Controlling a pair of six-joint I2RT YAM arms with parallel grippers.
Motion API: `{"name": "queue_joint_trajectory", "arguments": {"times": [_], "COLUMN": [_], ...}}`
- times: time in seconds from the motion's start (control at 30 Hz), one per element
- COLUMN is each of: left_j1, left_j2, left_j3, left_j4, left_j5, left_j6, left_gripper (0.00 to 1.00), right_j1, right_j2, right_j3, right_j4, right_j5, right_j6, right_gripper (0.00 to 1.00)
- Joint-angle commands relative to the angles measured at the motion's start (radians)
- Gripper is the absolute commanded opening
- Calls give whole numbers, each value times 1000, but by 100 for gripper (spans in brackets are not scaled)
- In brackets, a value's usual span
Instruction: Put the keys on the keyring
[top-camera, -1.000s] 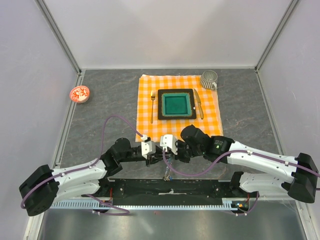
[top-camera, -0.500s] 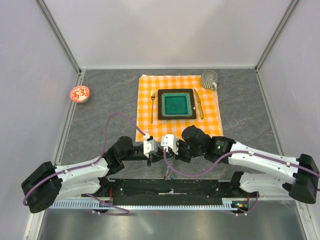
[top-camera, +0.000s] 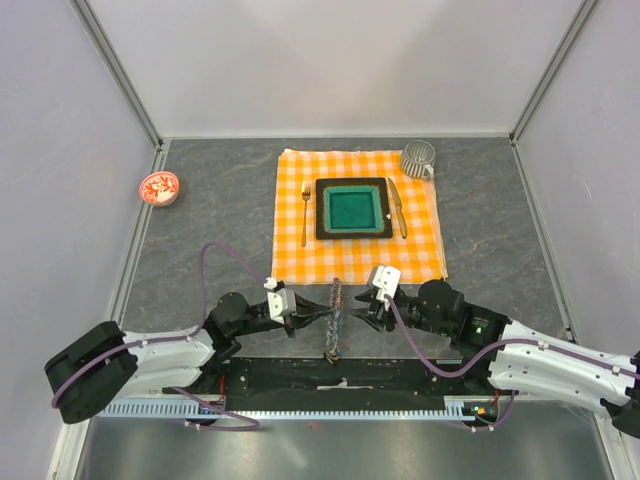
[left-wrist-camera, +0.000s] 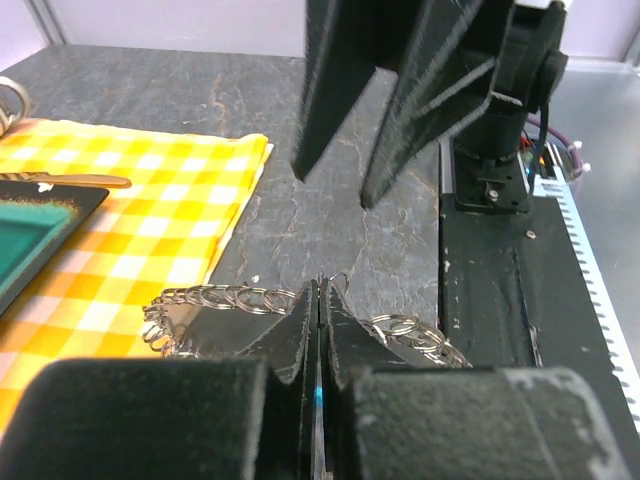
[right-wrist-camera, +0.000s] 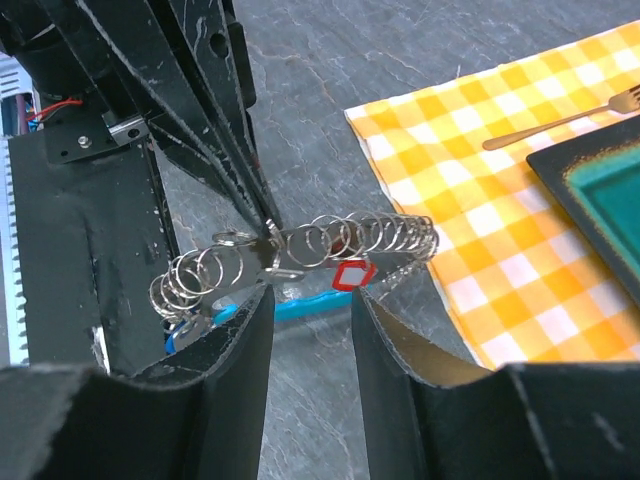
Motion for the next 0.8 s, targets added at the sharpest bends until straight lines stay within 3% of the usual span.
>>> {"name": "queue_joint_trajectory", "arguments": {"times": [0.0,0.2,0.77], "left_j1": [0,-2,-2], "left_j2": [85,191,128], "left_j3": [-47,-46,-35], "left_j4": [381,554,527], "left_j5": [-56,-43,-50], "left_j6": [-78,-110,-96], "left_gripper": [2,2,2], "right_j1": [3,3,3], "right_j2": [-19,40,129], "right_j3": [-97,-109,-97], "right_j4": [240,306,283], "right_j5": [-34,-77,-28], "right_j6": [130,131,114], "right_gripper": [44,44,38]}}
